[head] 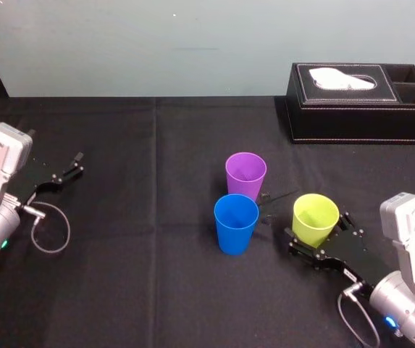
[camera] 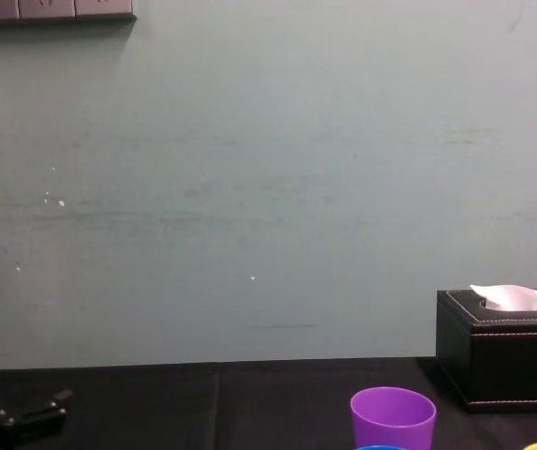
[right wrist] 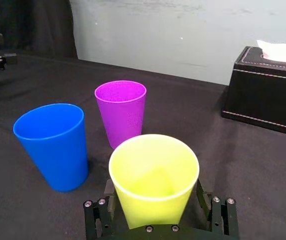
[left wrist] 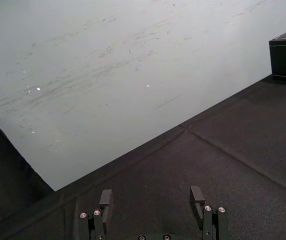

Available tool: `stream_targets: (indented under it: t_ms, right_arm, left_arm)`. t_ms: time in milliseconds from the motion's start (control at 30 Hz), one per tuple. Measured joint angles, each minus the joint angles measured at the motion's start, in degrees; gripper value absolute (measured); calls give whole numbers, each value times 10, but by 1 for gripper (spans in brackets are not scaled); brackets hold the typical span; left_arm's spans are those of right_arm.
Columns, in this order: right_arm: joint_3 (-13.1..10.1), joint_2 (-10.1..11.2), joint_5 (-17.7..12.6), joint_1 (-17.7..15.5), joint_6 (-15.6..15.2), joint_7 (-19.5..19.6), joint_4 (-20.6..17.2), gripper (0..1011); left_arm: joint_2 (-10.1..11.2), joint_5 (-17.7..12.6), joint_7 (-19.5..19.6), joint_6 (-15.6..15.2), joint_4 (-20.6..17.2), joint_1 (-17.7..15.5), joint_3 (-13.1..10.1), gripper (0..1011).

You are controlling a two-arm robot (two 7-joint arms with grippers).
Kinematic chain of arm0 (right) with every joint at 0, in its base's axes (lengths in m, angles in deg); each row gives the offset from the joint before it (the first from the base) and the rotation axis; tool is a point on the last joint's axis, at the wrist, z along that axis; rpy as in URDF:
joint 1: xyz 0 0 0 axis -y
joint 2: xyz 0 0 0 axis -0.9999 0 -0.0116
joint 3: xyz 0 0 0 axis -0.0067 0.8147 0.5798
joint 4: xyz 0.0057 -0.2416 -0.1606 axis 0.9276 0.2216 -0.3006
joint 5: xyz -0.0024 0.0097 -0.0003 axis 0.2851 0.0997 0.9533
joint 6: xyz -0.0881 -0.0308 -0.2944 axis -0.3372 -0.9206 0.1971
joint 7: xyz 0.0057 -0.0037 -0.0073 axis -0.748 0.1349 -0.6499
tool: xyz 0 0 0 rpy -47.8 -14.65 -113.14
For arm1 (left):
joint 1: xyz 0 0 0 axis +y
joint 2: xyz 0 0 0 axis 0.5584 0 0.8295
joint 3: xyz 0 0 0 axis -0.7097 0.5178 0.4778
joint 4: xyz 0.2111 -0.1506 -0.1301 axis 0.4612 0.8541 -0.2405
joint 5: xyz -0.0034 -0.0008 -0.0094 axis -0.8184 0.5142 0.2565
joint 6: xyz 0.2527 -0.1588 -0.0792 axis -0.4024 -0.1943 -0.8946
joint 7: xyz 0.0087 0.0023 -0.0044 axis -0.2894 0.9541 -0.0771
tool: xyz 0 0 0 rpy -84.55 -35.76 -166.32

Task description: Stack the three plastic cups sequentially using one hand.

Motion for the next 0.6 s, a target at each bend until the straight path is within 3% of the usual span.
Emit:
stream_targets:
  t_ms: [233, 600]
  right_arm:
    - [0, -15, 8, 8, -2, -9, 10, 1004]
    - [0, -14, 7, 8, -2, -9, 10, 1004]
  left_arm:
    - [0, 0, 0, 0, 0, 0, 0, 1011]
    - [0, 0, 0, 0, 0, 0, 0, 1011]
